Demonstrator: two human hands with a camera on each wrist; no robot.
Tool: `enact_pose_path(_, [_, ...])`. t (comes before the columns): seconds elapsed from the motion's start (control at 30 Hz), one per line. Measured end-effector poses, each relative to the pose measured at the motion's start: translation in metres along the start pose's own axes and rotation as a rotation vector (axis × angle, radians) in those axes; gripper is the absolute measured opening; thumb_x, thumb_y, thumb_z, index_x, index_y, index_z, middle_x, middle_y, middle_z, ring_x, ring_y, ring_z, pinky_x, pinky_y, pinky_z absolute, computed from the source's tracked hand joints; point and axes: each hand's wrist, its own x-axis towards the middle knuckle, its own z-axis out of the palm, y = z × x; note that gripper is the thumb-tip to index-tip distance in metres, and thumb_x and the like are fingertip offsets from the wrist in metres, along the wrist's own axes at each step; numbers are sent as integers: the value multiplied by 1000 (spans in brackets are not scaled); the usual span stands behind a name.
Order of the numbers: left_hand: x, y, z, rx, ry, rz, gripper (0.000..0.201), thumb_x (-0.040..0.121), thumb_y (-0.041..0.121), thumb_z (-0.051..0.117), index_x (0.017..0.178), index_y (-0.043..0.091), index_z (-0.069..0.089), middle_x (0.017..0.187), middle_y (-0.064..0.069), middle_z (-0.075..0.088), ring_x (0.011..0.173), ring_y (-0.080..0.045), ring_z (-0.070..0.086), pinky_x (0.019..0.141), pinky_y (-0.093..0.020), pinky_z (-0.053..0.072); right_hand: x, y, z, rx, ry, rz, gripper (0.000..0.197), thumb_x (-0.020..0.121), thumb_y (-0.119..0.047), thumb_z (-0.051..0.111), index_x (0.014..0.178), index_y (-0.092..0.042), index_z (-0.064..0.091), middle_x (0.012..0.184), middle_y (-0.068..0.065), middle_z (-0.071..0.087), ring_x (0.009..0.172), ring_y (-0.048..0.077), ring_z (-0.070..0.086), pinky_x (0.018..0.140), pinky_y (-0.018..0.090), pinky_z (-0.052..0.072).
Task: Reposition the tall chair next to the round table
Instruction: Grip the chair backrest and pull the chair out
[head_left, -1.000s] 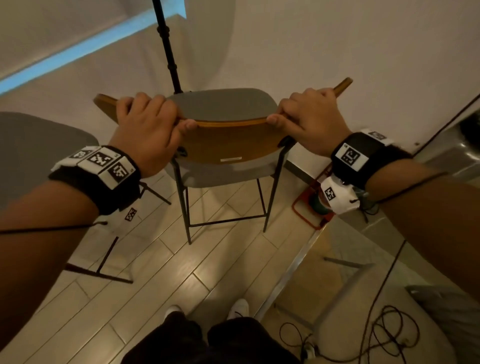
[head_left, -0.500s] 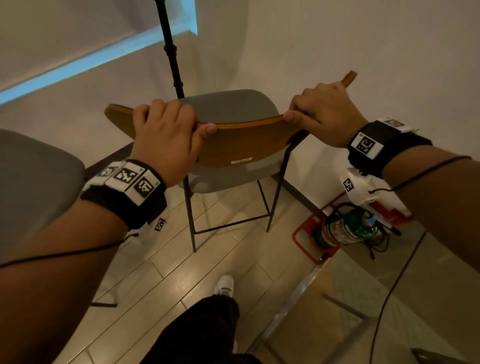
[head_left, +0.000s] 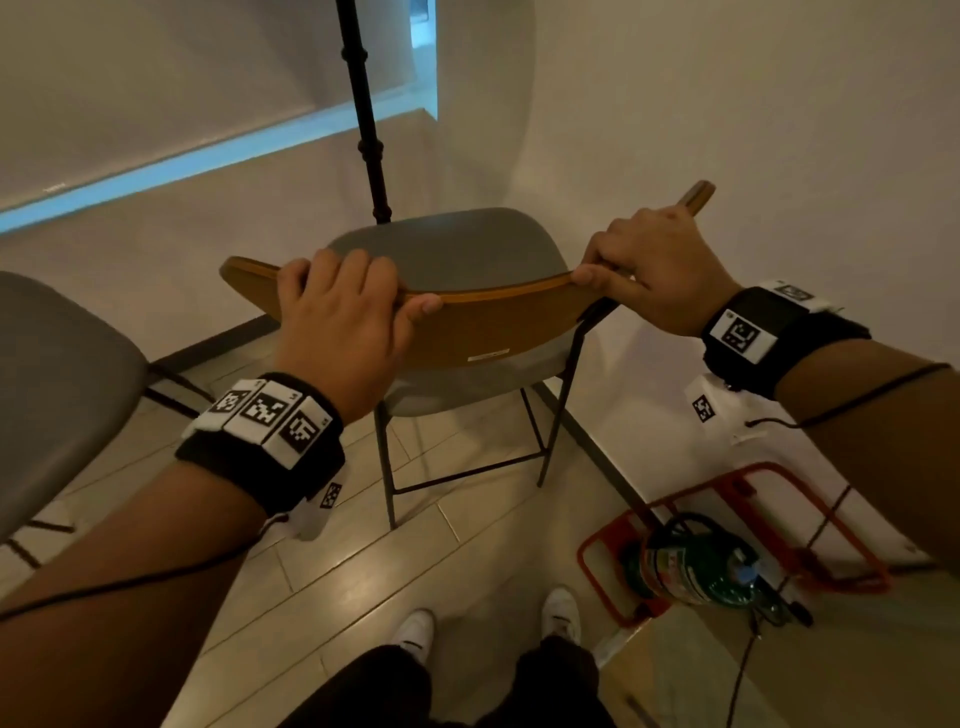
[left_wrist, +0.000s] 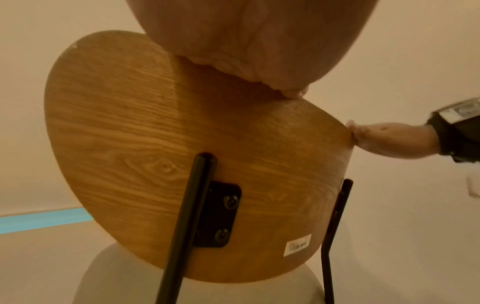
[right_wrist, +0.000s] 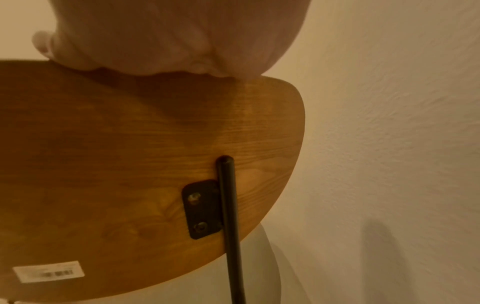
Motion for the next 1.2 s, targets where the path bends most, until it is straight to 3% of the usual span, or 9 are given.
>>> enact_pose_path(0.07, [7,12,4,18,6,-36,45,104,54,27,90,16,48,90,-4,47,88,-29,45,94,-47,30,6,17,5,15,19,-22,89,97,-80,8,86,-18,70,74,3,63,72,26,59,84,47,42])
enact_pose_path(0.17, [19,30,10,72,2,-95,46,103,54,28,90,15,49,89,-5,45,89,-30,45,93,-48,31,17,40,11,8,22,-44,80,98,-81,10,87,-26,67,76,-7,58,76,19,54,99,67,42])
enact_pose_path(0.2, [24,36,11,84,-2,-119,46,103,54,28,90,15,49,90,-3,43,89,-30,44,93,-48,30,21,49,13,10,36,-66,80,98,-81,10,88,-26,67,76,-6,58,76,21,55,99,67,42])
enact_pose_path(0.3, [37,54,19,99,-12,-166,50,103,56,25,94,15,51,91,-3,42,91,-30,43,95,-49,30,30,73,13,58,48,-121,88,96,-82,7,87,-20,69,75,-1,59,75,27,59,95,57,43])
enact_pose_path(0.53, [62,77,29,125,10,-232,57,101,58,22,99,12,54,96,-11,51,95,-33,44,97,-49,29,56,109,16,69,8,-212,101,91,-84,0,96,-11,69,85,11,65,85,34,60,93,52,40])
enact_pose_path(0.8, [99,80,44,133,26,-270,56,100,61,22,99,14,52,97,-8,50,97,-31,44,98,-48,28,95,134,18,59,-45,-271,113,85,-87,-8,101,-5,68,81,8,53,80,31,55,95,50,39])
enact_pose_path(0.9, [107,74,47,144,26,-267,56,100,60,21,100,14,52,99,-10,52,98,-32,45,98,-48,28,105,136,18,49,-55,-279,115,84,-88,-9,103,-5,67,84,15,59,84,36,59,95,51,39])
enact_pose_path(1.03, [120,65,50,155,16,-279,55,100,60,21,100,15,52,99,-9,53,98,-31,45,98,-48,28,120,138,20,24,-59,-297,111,86,-87,-7,105,-6,67,85,14,60,81,31,56,96,51,40])
enact_pose_path(1.2, [131,52,51,136,-1,-299,55,99,62,23,97,16,53,95,-7,52,95,-30,46,97,-48,29,135,133,21,-22,-23,-235,83,95,-67,14,106,-5,68,96,18,69,92,37,65,92,44,38])
